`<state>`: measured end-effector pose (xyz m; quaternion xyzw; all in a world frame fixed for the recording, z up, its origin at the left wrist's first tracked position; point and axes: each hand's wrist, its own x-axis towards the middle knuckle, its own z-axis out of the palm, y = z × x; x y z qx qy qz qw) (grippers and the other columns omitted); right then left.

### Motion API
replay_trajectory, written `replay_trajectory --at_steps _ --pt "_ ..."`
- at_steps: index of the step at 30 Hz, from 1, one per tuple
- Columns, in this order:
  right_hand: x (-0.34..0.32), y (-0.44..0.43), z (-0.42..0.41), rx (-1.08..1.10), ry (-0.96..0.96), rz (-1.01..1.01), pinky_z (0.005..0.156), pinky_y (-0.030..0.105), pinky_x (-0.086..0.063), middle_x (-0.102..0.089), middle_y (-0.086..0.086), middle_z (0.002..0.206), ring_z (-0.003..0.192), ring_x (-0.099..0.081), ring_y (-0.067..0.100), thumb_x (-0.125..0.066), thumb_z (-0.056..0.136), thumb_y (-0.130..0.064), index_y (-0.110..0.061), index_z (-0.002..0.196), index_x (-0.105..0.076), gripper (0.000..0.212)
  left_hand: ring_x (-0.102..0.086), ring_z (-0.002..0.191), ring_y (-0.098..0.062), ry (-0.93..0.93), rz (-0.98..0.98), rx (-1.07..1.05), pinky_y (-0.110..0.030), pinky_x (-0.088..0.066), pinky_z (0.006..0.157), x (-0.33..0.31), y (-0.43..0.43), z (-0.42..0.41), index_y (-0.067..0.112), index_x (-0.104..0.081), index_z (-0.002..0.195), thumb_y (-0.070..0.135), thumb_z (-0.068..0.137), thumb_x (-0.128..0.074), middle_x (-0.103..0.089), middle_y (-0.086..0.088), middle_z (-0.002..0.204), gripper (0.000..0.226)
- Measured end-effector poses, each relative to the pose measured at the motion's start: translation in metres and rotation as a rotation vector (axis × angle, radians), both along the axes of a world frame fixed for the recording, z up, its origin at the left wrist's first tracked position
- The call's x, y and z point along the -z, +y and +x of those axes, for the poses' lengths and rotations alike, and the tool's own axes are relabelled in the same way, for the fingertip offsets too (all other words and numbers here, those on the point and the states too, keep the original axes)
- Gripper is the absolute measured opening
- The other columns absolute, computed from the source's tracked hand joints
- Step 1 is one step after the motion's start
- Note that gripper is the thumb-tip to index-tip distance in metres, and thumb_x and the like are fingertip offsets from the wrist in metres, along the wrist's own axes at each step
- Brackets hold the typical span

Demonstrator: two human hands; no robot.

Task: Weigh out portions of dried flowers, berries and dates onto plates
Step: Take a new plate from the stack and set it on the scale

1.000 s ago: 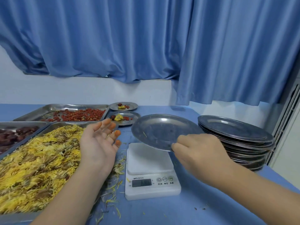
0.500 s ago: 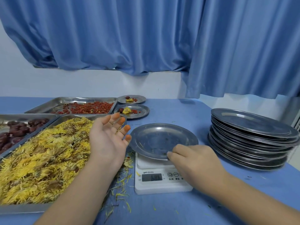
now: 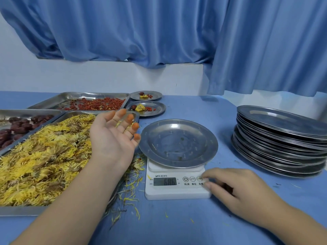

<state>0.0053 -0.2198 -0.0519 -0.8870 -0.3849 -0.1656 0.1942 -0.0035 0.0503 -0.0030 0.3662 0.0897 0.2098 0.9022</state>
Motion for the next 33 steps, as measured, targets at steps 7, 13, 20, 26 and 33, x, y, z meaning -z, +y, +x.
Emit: replay_trajectory --at_steps 7,13,20,26,33 --pt "0.006 0.007 0.003 -0.022 0.084 -0.034 0.059 0.021 -0.041 -0.05 -0.024 0.065 0.065 -0.048 0.002 -0.038 0.087 -0.059 -0.035 0.099 -0.054 0.031 -0.056 0.067 -0.019 -0.004 0.016 0.011 -0.029 -0.039 0.061 0.002 0.002 0.001 0.017 -0.062 0.09 0.033 0.087 -0.048 -0.062 -0.002 0.084 0.022" --pt "0.003 0.009 -0.001 0.007 0.164 0.007 0.067 0.027 -0.046 -0.059 -0.014 0.071 0.072 -0.054 0.007 -0.042 0.089 -0.051 -0.033 0.091 -0.059 0.025 -0.057 0.067 -0.02 -0.004 0.032 0.016 -0.029 -0.041 0.06 0.004 0.001 0.001 0.017 -0.064 0.091 0.033 0.087 -0.048 -0.063 -0.002 0.084 0.023" --pt "0.004 0.015 -0.006 0.058 0.087 -0.058 0.068 0.033 -0.047 -0.062 -0.007 0.076 0.074 -0.056 0.013 -0.029 0.085 -0.06 -0.027 0.091 -0.062 0.046 -0.056 0.067 -0.019 -0.014 0.038 0.027 -0.03 -0.04 0.061 0.004 0.0 0.001 0.017 -0.063 0.093 0.033 0.086 -0.049 -0.063 -0.001 0.083 0.022" --pt "0.002 0.012 -0.01 0.066 0.132 -0.021 0.064 0.032 -0.048 -0.057 -0.009 0.066 0.066 -0.053 0.011 -0.043 0.083 -0.057 -0.025 0.088 -0.064 0.038 -0.055 0.065 -0.019 -0.013 0.052 0.039 -0.029 -0.039 0.06 0.003 -0.002 0.0 0.017 -0.063 0.093 0.033 0.087 -0.049 -0.063 -0.001 0.082 0.022" --pt "-0.031 0.029 0.027 0.198 0.225 0.611 0.05 0.017 -0.037 -0.054 -0.006 0.054 0.048 -0.044 0.004 -0.061 0.083 -0.028 -0.022 0.068 -0.06 0.016 -0.055 0.065 -0.015 -0.047 0.159 0.059 -0.027 -0.04 0.059 0.002 -0.005 -0.002 0.018 -0.061 0.095 0.029 0.087 -0.049 -0.062 0.001 0.081 0.018"
